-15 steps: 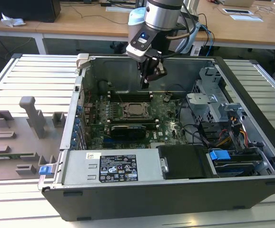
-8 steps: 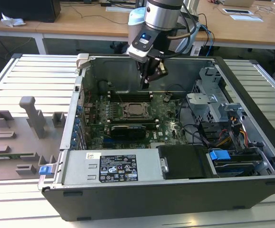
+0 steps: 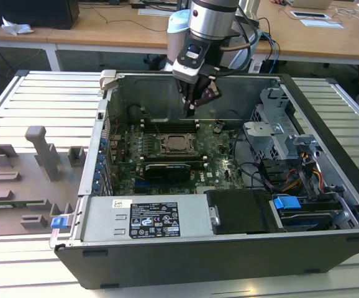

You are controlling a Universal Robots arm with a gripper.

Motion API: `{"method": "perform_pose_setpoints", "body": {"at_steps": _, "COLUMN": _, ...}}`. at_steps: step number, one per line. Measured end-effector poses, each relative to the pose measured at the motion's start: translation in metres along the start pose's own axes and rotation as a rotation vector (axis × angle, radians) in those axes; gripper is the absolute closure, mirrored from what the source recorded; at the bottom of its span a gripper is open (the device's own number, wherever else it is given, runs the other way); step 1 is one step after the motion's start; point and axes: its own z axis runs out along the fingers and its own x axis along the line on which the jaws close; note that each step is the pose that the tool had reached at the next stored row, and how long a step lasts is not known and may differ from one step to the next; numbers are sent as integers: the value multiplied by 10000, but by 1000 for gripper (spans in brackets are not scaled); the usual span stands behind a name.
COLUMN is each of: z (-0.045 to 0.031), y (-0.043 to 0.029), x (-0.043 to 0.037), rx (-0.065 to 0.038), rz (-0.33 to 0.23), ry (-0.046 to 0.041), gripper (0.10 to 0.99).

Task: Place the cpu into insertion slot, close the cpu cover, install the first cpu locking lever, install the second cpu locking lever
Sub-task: 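Install the first cpu locking lever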

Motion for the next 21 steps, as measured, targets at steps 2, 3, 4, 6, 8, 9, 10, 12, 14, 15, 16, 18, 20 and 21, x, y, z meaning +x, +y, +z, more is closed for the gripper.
{"method": "perform_pose_setpoints", "body": {"at_steps": 2, "z": 0, "y": 0, "x": 0, "rx": 8, "rz": -328, "ry": -34, "gripper": 976}}
{"method": "perform_pose_setpoints", "body": {"at_steps": 3, "z": 0, "y": 0, "x": 0, "rx": 9, "rz": -395, "ry": -41, "gripper": 976}}
{"method": "perform_pose_setpoints", "body": {"at_steps": 4, "z": 0, "y": 0, "x": 0, "rx": 13, "rz": -547, "ry": -57, "gripper": 976}}
{"method": "perform_pose_setpoints", "body": {"at_steps": 6, "z": 0, "y": 0, "x": 0, "rx": 18, "rz": -754, "ry": -78, "gripper": 976}}
{"method": "perform_pose_setpoints", "body": {"at_steps": 8, "z": 0, "y": 0, "x": 0, "rx": 24, "rz": -982, "ry": -102, "gripper": 976}}
{"method": "perform_pose_setpoints", "body": {"at_steps": 9, "z": 0, "y": 0, "x": 0, "rx": 25, "rz": -1041, "ry": -108, "gripper": 976}}
{"method": "perform_pose_setpoints", "body": {"at_steps": 10, "z": 0, "y": 0, "x": 0, "rx": 28, "rz": -1157, "ry": -120, "gripper": 976}}
{"method": "perform_pose_setpoints", "body": {"at_steps": 12, "z": 0, "y": 0, "x": 0, "rx": 33, "rz": -1384, "ry": -144, "gripper": 976}}
{"method": "perform_pose_setpoints", "body": {"at_steps": 14, "z": 0, "y": 0, "x": 0, "rx": 36, "rz": -1523, "ry": -158, "gripper": 976}}
{"method": "perform_pose_setpoints", "body": {"at_steps": 15, "z": 0, "y": 0, "x": 0, "rx": 37, "rz": -1580, "ry": -164, "gripper": 976}}
{"method": "perform_pose_setpoints", "body": {"at_steps": 16, "z": 0, "y": 0, "x": 0, "rx": 40, "rz": -1680, "ry": -174, "gripper": 976}}
{"method": "perform_pose_setpoints", "body": {"at_steps": 18, "z": 0, "y": 0, "x": 0, "rx": 45, "rz": -1899, "ry": -197, "gripper": 976}}
{"method": "perform_pose_setpoints", "body": {"at_steps": 20, "z": 0, "y": 0, "x": 0, "rx": 51, "rz": -2145, "ry": -223, "gripper": 976}}
{"method": "perform_pose_setpoints", "body": {"at_steps": 21, "z": 0, "y": 0, "x": 0, "rx": 53, "rz": -2247, "ry": -233, "gripper": 976}}
